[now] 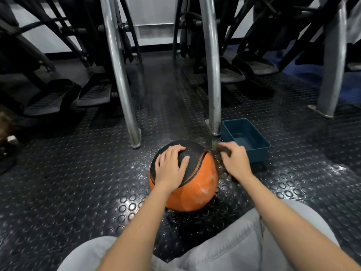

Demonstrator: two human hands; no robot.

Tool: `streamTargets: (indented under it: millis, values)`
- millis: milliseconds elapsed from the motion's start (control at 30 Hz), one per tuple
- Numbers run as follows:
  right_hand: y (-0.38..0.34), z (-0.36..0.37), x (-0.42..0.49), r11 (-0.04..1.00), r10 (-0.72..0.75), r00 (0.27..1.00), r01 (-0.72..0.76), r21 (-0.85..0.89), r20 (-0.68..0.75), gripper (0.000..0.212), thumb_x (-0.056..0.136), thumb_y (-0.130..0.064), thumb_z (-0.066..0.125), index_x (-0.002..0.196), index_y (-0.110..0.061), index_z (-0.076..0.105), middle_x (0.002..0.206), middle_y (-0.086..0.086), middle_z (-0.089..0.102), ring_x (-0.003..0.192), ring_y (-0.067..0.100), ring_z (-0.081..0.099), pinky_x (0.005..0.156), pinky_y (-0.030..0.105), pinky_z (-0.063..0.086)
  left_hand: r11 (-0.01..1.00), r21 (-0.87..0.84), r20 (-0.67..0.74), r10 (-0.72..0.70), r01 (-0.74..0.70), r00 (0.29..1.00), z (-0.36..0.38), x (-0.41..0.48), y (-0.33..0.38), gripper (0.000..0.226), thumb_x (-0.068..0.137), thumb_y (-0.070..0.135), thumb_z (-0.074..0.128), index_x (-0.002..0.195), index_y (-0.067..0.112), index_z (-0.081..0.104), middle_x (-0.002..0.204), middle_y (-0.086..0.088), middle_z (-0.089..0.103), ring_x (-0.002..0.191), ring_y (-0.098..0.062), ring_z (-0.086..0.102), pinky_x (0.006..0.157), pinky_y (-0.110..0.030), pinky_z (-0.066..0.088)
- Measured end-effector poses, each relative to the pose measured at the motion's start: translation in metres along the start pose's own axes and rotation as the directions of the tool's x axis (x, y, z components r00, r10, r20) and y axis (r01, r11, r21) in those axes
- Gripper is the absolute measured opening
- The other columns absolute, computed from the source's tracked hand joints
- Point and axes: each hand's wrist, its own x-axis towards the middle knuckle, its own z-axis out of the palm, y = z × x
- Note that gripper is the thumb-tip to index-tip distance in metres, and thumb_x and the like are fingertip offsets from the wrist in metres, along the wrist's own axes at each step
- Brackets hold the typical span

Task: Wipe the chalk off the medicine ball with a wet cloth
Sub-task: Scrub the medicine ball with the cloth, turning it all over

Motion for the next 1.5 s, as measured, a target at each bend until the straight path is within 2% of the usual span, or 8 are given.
streamTargets:
  millis: [167, 333, 533, 700, 900, 1067, 1233, 1500]
  values:
    - [-0.016, 0.003, -0.019, 0.915, -0.390, 0.915, 0.373, 0.154, 0.101, 0.032, 0.083, -0.002, 0.063, 0.108, -0.022, 0.068, 0.106, -0.014, 0.062, 0.096, 0.013, 0.055, 0.089, 0.016, 0.036, 1.000, -0.020, -0.124, 0.012, -0.014, 0.992, 0.006, -0.003, -0.007, 0.041, 0.092, 0.046, 0.034, 0.124, 0.029, 0.053, 0.134, 0.014, 0.049, 0.129, -0.013, 0.039, 0.110, -0.042, 0.026]
    - [0.013, 0.011, 0.008, 0.993, 0.083, 0.991, -0.073, -0.097, 0.106, 0.029, 0.089, -0.006, 0.054, 0.108, -0.024, 0.067, 0.114, -0.003, 0.063, 0.113, 0.025, 0.052, 0.092, 0.033, 0.042, 0.998, -0.057, -0.168, 0.002, -0.012, 0.986, 0.009, 0.003, -0.006, 0.042, 0.092, 0.047, 0.035, 0.123, 0.029, 0.056, 0.133, 0.013, 0.052, 0.128, -0.013, 0.042, 0.111, -0.042, 0.027]
    - [-0.030, 0.001, -0.012, 0.890, -0.445, 0.894, 0.434, 0.141, 0.054, 0.028, 0.087, -0.005, 0.057, 0.108, -0.020, 0.068, 0.104, -0.012, 0.062, 0.098, 0.007, 0.052, 0.089, 0.017, 0.037, 0.998, -0.054, -0.190, 0.020, -0.031, 0.982, 0.008, 0.001, -0.011, 0.048, 0.089, 0.053, 0.029, 0.121, 0.031, 0.057, 0.131, 0.016, 0.053, 0.129, -0.008, 0.039, 0.112, -0.038, 0.025]
    - [0.010, 0.008, 0.013, 0.980, 0.089, 0.975, -0.050, -0.193, 0.201, 0.031, 0.089, -0.005, 0.051, 0.106, -0.025, 0.068, 0.111, -0.002, 0.061, 0.111, 0.025, 0.053, 0.090, 0.034, 0.043, 0.997, -0.068, -0.172, 0.020, -0.032, 0.985, 0.006, -0.001, -0.005, 0.040, 0.092, 0.046, 0.037, 0.122, 0.030, 0.057, 0.132, 0.015, 0.053, 0.130, -0.009, 0.038, 0.113, -0.038, 0.023]
    - [-0.031, 0.002, -0.014, 0.908, -0.352, 0.931, 0.315, 0.276, 0.095, 0.030, 0.083, 0.000, 0.062, 0.101, -0.023, 0.069, 0.101, -0.013, 0.062, 0.099, 0.006, 0.055, 0.091, 0.018, 0.040, 0.998, -0.047, -0.190, 0.033, -0.043, 0.981, 0.009, -0.003, -0.011, 0.046, 0.089, 0.051, 0.031, 0.122, 0.031, 0.056, 0.132, 0.016, 0.053, 0.130, -0.008, 0.038, 0.111, -0.036, 0.024]
    - [-0.003, 0.004, 0.007, 0.994, 0.067, 0.985, -0.051, -0.097, 0.160, 0.028, 0.087, -0.004, 0.055, 0.102, -0.024, 0.068, 0.108, -0.002, 0.062, 0.108, 0.021, 0.054, 0.089, 0.030, 0.042, 0.999, -0.038, -0.187, 0.022, -0.030, 0.982, 0.010, 0.003, -0.005, 0.050, 0.089, 0.053, 0.027, 0.122, 0.030, 0.056, 0.132, 0.014, 0.053, 0.129, -0.010, 0.041, 0.111, -0.037, 0.025]
    - [-0.037, -0.007, -0.014, 0.912, -0.317, 0.930, 0.244, 0.328, 0.188, 0.032, 0.078, 0.003, 0.067, 0.095, -0.025, 0.071, 0.094, -0.013, 0.063, 0.092, 0.000, 0.058, 0.086, 0.012, 0.040, 0.999, 0.029, -0.248, -0.011, 0.019, 0.969, 0.015, 0.004, -0.001, 0.041, 0.096, 0.041, 0.029, 0.123, 0.027, 0.056, 0.133, 0.011, 0.053, 0.130, -0.012, 0.040, 0.111, -0.043, 0.026]
    - [-0.002, -0.012, 0.006, 0.974, 0.089, 0.975, -0.043, -0.221, 0.202, 0.032, 0.084, -0.001, 0.057, 0.091, -0.029, 0.070, 0.102, -0.006, 0.057, 0.104, 0.019, 0.053, 0.079, 0.030, 0.042, 0.975, -0.024, 0.022, -0.220, 0.220, 0.975, 0.008, 0.036, 0.026, 0.039, 0.098, 0.038, 0.042, 0.136, 0.029, 0.043, 0.147, 0.009, 0.036, 0.139, -0.014, 0.023, 0.116, -0.040, 0.008]
